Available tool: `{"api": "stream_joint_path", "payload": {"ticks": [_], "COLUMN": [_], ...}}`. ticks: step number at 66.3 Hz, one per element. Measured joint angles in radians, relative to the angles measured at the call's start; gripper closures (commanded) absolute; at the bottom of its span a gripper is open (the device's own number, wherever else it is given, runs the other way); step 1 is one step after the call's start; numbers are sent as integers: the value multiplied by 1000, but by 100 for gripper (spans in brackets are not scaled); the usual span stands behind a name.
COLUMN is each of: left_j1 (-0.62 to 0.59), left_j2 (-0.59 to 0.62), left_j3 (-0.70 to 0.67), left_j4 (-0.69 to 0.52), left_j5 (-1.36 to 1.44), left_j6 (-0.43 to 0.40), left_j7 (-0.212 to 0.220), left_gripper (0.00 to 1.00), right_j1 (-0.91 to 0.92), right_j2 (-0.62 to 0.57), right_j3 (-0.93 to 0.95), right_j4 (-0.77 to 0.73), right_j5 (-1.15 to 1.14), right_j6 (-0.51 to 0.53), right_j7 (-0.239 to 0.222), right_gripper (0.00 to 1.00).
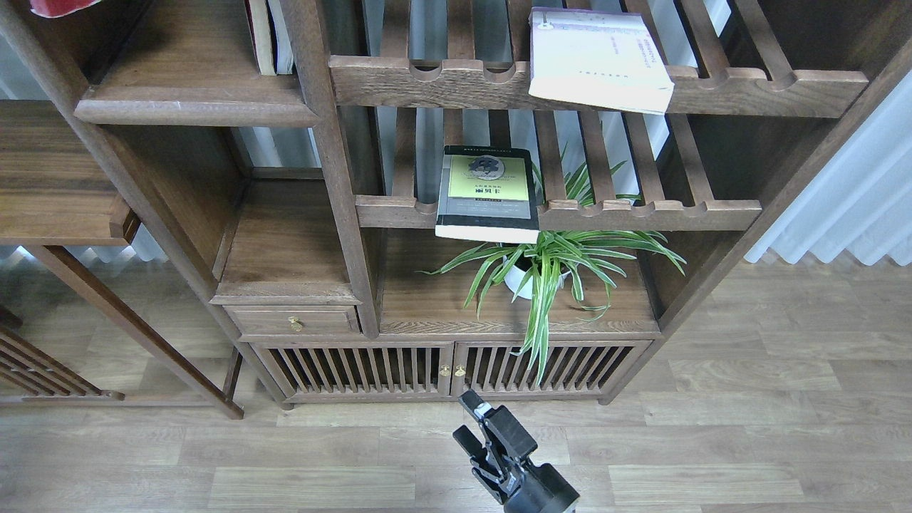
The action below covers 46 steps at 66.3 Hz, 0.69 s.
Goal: Organize books on shelf
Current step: 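Lift the red book with the left gripper up to the upper shelf, then place the red book upright on the upper shelf with the left gripper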
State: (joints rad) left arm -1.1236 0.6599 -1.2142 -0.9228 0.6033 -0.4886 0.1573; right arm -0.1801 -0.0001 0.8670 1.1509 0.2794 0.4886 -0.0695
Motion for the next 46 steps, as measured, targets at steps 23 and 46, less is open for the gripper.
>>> {"api": "stream_joint_path", "payload": {"ticks": [23,46], "left_j1": [-51,-215], "left_j2": [-134,-231], "left_j3": [74,221], "left_j4": [129,392], "left_j5": [2,3], "left_j6": [0,0], "left_j7": [-130,-217], "left_gripper": [92,93], "right_j1": [59,116], "right_j2": [0,0], "right_j3": [25,26], "right_j4": [0,0], "right_j5": [9,21], "right_j6": [0,0], "right_j7": [17,17], "right_gripper": [0,0]}}
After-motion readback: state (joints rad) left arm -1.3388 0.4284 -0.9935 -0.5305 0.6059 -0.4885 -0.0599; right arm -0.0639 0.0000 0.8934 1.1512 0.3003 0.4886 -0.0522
